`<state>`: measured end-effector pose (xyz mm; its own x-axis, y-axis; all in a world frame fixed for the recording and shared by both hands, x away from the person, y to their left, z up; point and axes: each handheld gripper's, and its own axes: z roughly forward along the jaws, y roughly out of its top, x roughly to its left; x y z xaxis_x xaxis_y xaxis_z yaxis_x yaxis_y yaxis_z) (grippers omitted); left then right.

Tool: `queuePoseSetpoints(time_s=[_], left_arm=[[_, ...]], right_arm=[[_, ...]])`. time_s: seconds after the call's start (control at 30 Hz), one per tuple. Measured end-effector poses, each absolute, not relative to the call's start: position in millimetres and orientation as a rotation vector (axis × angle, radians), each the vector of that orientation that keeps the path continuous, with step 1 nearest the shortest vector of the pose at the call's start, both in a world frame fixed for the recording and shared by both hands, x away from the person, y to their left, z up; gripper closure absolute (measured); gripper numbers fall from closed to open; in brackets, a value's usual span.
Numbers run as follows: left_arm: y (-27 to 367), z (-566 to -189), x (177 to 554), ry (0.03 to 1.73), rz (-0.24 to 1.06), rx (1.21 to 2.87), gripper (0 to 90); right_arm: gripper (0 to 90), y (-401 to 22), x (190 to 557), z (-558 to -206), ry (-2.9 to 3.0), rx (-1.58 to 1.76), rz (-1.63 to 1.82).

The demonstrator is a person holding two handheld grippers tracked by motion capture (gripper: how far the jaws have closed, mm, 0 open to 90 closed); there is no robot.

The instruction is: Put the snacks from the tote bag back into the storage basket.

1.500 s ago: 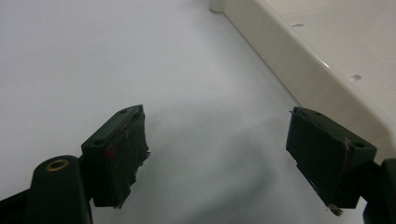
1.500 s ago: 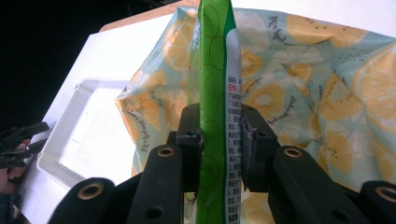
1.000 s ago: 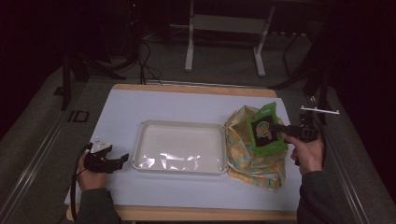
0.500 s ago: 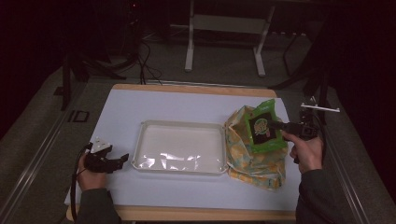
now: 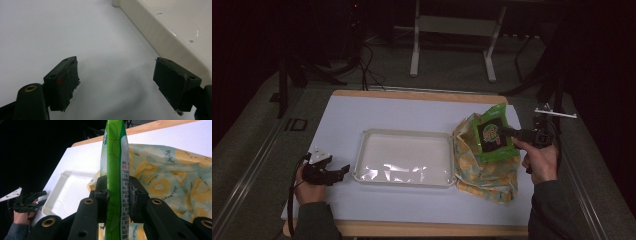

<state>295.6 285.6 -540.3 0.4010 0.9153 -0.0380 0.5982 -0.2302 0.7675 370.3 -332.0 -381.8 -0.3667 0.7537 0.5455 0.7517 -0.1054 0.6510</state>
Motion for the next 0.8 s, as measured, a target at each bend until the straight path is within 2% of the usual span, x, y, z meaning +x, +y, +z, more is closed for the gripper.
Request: queuePoseSetpoints(time_s=[0.8], left_arm=[[286,-540,296,1.292,0.56,1.938,20.5]], right_arm=[[72.7,-311,373,-376,2.129,1.725,1.571]])
